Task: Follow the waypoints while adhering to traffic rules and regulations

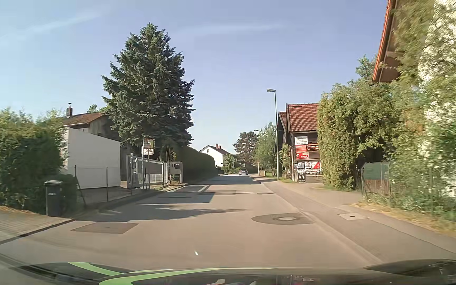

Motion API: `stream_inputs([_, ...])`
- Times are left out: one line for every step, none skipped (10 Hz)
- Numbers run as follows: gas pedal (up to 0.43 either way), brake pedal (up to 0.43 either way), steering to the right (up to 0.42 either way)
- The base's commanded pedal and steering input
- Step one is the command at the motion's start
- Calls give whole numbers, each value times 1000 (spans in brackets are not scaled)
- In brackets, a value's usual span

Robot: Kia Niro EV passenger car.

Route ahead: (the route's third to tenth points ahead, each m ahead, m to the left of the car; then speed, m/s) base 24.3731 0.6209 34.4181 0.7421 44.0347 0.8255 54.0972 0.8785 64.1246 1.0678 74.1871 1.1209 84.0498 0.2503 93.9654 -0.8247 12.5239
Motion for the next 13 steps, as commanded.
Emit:
stream_inputs([209, 0, -1])
stream_inputs([209, 0, -2])
stream_inputs([209, 0, -2])
stream_inputs([209, 0, -2])
stream_inputs([209, 0, -2])
stream_inputs([209, 0, -2])
stream_inputs([209, 0, -2])
stream_inputs([209, 0, -2])
stream_inputs([197, 0, -2])
stream_inputs([189, 0, -2])
stream_inputs([189, 0, -2])
stream_inputs([189, 0, -2])
stream_inputs([189, 0, -2])
